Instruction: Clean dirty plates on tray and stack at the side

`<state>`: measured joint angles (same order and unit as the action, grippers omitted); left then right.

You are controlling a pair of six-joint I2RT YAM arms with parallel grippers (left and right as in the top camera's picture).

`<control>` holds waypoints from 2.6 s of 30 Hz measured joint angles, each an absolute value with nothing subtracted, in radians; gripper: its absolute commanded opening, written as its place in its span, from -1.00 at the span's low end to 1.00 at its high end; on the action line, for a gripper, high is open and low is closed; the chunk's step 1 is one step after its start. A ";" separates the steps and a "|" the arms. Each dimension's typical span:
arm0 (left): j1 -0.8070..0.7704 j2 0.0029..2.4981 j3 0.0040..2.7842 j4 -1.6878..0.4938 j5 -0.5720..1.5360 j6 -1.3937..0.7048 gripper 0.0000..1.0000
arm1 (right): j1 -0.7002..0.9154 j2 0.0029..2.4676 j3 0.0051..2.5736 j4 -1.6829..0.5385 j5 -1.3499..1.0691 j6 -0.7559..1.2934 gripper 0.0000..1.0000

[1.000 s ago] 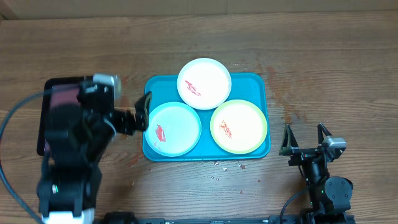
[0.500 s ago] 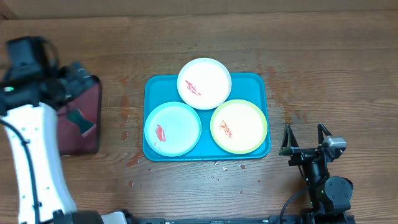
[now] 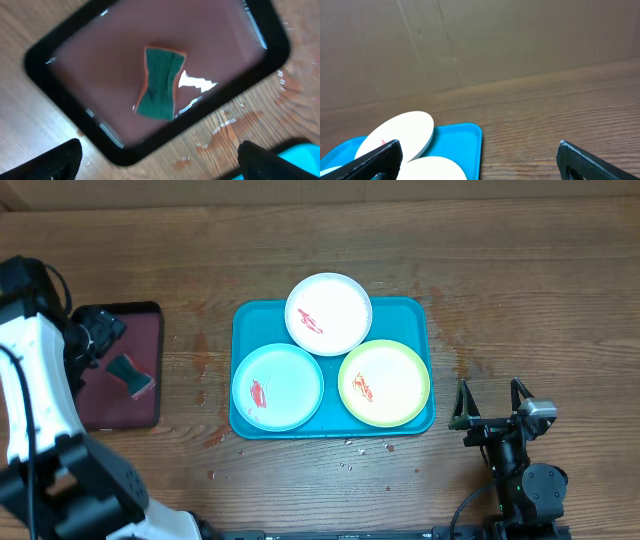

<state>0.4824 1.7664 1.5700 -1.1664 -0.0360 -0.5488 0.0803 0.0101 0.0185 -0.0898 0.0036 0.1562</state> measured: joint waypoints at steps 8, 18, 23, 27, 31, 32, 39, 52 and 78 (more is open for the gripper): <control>0.482 1.969 1.571 -1.089 -0.035 -0.550 0.82 | 0.080 0.010 0.019 -0.090 0.004 0.156 1.00; 0.482 2.120 1.571 -0.993 -0.068 -0.552 0.59 | 0.080 0.010 0.019 -0.090 0.003 0.157 1.00; 0.482 2.145 1.571 -0.956 -0.084 -0.552 0.25 | 0.080 0.010 0.019 -0.090 0.003 0.157 1.00; 0.482 2.156 1.574 -0.937 -0.087 -0.547 -0.49 | 0.080 0.010 0.019 -0.091 0.004 0.156 1.00; 0.482 2.157 1.575 -0.937 -0.088 -0.544 -0.91 | 0.080 0.010 0.019 -0.090 0.003 0.157 1.00; 0.482 2.157 1.575 -0.939 -0.088 -0.543 -0.92 | 0.080 0.010 0.019 -0.090 0.004 0.156 1.00; 0.482 2.158 1.578 -1.020 -0.091 -0.542 1.00 | 0.080 0.010 0.019 -0.090 0.003 0.157 1.00; 0.486 2.163 1.586 -1.163 -0.030 -0.544 -0.92 | 0.080 0.010 0.019 -0.090 0.003 0.157 1.00; 0.505 2.163 1.592 -1.083 -0.028 -0.538 -0.10 | 0.080 0.010 0.019 -0.091 0.003 0.156 1.00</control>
<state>0.5045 2.1632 1.5921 -1.0828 -0.0284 -0.5385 0.0803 0.0101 0.0185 -0.0906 0.0032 0.1562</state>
